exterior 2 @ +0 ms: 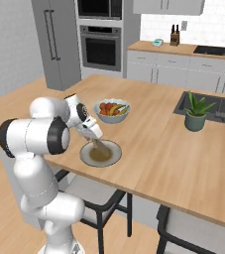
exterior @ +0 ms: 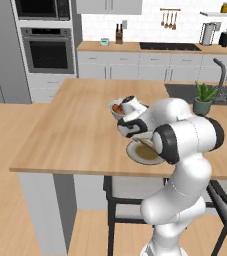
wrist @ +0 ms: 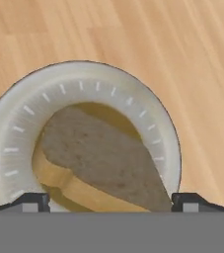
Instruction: Start the toaster. Once the lever pops up, take the bread to the plate on the dining counter.
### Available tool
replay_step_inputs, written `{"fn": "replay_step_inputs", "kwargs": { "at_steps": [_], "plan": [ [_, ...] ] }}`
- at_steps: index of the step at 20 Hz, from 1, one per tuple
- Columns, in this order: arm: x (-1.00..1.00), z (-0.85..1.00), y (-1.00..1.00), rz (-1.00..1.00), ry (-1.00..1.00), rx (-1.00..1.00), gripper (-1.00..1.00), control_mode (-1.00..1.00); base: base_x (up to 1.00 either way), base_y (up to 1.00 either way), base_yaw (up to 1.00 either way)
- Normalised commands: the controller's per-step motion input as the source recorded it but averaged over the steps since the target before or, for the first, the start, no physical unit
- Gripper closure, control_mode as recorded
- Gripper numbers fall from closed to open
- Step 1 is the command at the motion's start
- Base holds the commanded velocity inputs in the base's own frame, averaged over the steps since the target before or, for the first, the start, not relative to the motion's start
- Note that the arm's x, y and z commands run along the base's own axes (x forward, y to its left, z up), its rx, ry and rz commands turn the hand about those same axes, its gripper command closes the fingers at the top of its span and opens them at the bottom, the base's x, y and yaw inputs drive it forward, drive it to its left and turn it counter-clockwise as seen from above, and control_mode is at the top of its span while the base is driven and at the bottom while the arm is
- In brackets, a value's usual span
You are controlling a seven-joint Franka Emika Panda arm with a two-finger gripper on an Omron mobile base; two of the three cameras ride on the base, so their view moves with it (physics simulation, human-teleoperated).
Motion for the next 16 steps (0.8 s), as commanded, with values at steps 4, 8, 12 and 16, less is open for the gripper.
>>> {"fn": "replay_step_inputs", "kwargs": {
  "at_steps": [4,8,12,16],
  "plan": [
    [-0.08,0.24,0.13,0.21,0.13,0.28,-1.0,-1.0,0.0,0.0,0.0],
    [-0.05,0.14,0.48,0.25,0.18,0.17,-1.0,-1.0,0.0,0.0,0.0],
    [-0.21,0.4,0.43,0.25,0.06,0.18,-1.0,-1.0,0.0,0.0,0.0],
    [-0.75,0.67,0.14,0.28,-0.11,0.15,-1.0,-1.0,0.0,0.0,0.0]
  ]
}}
